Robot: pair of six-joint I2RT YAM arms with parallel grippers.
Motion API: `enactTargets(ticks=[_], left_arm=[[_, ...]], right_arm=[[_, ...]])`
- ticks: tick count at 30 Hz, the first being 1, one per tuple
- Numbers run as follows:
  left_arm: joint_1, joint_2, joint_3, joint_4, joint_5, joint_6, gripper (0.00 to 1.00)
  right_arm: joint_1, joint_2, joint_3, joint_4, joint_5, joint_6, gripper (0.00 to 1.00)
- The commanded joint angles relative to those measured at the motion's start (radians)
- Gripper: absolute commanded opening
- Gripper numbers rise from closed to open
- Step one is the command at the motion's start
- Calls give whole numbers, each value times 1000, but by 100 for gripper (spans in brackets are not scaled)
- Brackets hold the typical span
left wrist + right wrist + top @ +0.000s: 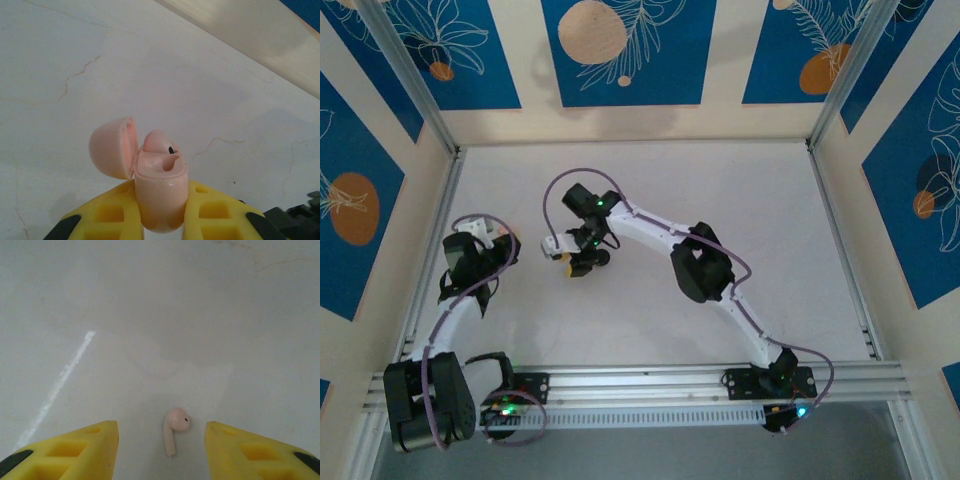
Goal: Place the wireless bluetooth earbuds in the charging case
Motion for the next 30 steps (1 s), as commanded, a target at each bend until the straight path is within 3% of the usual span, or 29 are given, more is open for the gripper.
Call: enactTargets(ticks=[1, 23, 30], left_arm=[[19, 4, 12, 4, 23, -5, 16], [23, 1, 13, 1, 22, 6, 16], [23, -2, 17, -9, 22, 14, 16]], right_arm=[[11, 37, 62, -47, 15, -67, 49], [18, 166, 182, -89, 42, -25, 37], [19, 178, 182, -106, 59, -10, 27]])
